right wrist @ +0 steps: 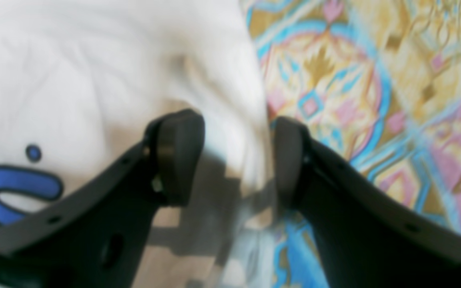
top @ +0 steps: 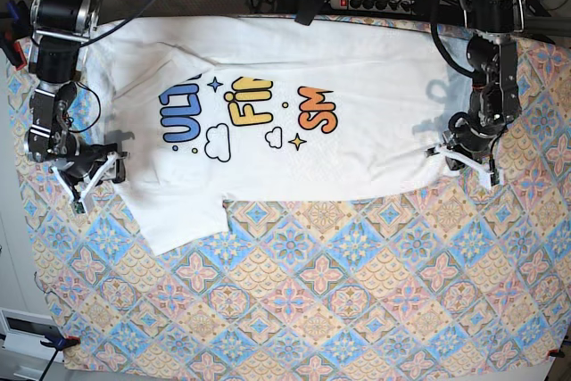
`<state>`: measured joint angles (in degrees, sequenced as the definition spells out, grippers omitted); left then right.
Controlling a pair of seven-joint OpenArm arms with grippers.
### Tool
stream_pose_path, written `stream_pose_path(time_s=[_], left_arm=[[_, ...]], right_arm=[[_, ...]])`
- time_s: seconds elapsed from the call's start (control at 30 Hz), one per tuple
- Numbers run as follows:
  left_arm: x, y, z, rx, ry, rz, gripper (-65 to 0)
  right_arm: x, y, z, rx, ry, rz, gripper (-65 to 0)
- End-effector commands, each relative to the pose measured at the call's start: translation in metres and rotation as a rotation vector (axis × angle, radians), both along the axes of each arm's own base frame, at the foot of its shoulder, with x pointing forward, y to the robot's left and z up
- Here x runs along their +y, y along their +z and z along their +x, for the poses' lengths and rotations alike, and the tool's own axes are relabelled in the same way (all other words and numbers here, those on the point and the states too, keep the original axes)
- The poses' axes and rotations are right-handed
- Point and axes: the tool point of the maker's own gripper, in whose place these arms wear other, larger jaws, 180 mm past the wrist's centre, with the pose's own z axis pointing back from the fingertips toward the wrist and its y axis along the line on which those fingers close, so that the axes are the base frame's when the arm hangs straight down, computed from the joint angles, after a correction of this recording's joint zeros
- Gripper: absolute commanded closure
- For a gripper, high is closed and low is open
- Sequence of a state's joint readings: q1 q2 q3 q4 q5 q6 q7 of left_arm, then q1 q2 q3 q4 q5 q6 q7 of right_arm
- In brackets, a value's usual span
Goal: Fold the T-shirt properly
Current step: 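Reach both grippers to the hem edge and grasp it, then fold the hem up over the collar fold with both grippers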
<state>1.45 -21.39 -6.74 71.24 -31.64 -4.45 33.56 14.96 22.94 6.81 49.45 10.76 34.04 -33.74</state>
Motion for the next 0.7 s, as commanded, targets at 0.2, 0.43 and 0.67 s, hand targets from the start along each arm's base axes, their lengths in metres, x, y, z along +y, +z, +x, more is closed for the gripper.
stream_pose_path(time_s=[0.2,0.43,0.67], left_arm=[[0.009,0.019,0.011,-0.061,-0.003,0.022,0.0],[0.009,0.019,0.011,-0.061,-0.003,0.022,0.0],[0.009,0.019,0.012,-0.063,-0.003,0.022,0.0]], right_arm=[[-0.007,0.014,0.034,-0.066,-0.014,0.028,-30.7],[0.001,-0.003,0.033,-0.041,-0.009,0.054,-29.8],[0.003,-0.007,0.029,-0.033,-0.003,0.055,-8.5]])
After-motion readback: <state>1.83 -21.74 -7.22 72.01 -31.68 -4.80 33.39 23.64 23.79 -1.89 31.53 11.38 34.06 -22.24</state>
